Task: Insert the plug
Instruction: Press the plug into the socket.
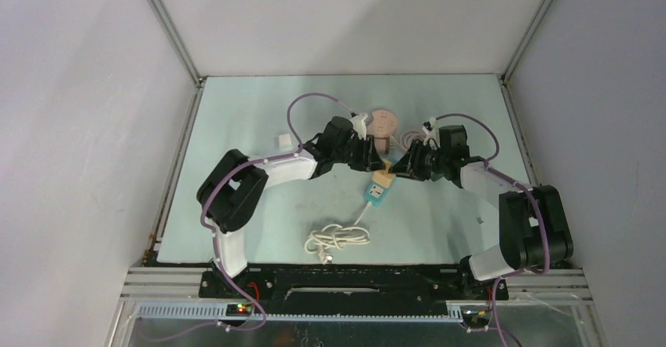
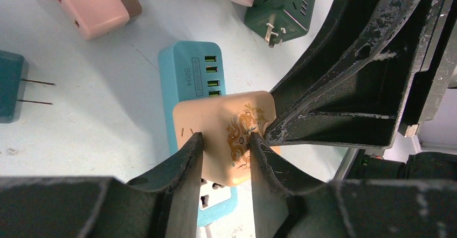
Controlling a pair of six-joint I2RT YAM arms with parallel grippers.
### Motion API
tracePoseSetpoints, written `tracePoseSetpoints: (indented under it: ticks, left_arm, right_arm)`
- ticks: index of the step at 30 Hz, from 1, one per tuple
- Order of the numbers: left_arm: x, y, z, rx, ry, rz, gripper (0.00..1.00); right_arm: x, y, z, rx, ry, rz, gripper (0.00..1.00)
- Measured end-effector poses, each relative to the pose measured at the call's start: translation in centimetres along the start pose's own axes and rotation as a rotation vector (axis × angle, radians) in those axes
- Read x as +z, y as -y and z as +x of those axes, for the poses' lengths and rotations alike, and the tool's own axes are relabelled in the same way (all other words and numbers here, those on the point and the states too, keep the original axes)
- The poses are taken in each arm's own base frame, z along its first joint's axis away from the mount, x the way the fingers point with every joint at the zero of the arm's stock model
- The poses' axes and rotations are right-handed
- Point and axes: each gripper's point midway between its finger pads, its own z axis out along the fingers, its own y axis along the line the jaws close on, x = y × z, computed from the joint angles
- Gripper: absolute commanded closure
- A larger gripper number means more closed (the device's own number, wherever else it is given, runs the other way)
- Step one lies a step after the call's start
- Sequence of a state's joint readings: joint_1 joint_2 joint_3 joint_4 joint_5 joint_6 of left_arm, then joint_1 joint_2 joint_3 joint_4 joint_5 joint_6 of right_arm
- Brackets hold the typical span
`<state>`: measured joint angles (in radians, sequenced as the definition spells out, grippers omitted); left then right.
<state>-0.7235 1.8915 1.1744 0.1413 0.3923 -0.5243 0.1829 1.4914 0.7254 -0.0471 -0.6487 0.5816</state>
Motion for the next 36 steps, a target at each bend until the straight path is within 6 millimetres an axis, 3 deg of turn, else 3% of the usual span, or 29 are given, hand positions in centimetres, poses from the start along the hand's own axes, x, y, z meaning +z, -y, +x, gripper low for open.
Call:
tracePoseSetpoints:
  ticks: [16, 36]
  left_arm:
    - [0.1, -1.4, -0.9, -0.042, 0.106, -0.045, 0.68]
    - [-0.5, -1.6, -0.7, -0.018, 0.173, -0.112, 0.64]
  right_arm:
    - [1.1, 0.2, -0.7, -0.042, 0.021, 0.064, 0.69]
    - [1.1, 0.1, -0.1, -0.079, 0.047, 0.083, 0.68]
